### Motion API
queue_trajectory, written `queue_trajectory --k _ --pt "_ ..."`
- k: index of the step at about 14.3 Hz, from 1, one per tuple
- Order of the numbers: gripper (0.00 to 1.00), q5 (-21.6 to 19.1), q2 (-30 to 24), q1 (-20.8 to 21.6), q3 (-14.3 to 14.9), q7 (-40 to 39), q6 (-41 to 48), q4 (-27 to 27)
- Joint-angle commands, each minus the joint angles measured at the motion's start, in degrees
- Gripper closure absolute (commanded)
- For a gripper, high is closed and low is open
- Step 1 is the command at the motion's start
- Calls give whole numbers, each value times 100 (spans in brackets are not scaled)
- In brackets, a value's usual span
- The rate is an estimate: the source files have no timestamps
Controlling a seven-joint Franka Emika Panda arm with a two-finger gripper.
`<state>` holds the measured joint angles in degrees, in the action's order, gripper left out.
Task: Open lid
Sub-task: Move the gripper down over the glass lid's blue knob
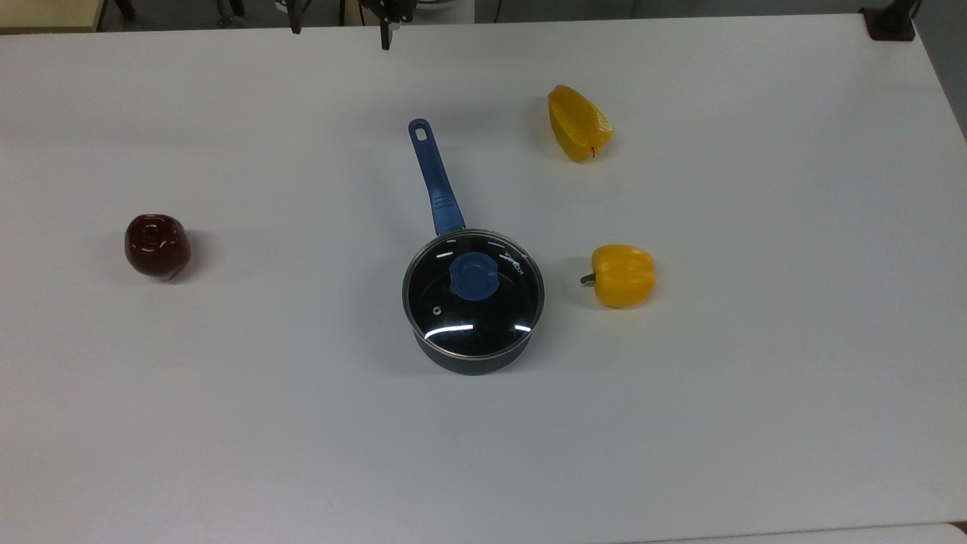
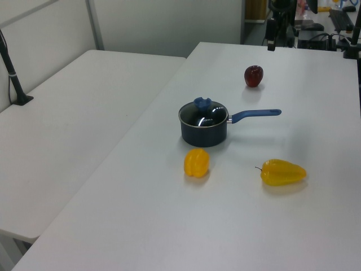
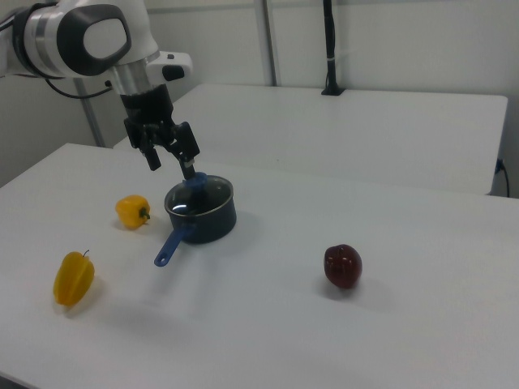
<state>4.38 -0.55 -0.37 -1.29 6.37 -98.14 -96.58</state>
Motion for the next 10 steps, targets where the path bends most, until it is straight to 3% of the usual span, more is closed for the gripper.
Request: queue_trajectory --k 1,5,10 --pt "0 98 -50 46 15 58 -196 -115" --pt "0 81 -41 71 15 58 -205 -106" --pt "0 -34 362 203 -134 128 -1284 -10"
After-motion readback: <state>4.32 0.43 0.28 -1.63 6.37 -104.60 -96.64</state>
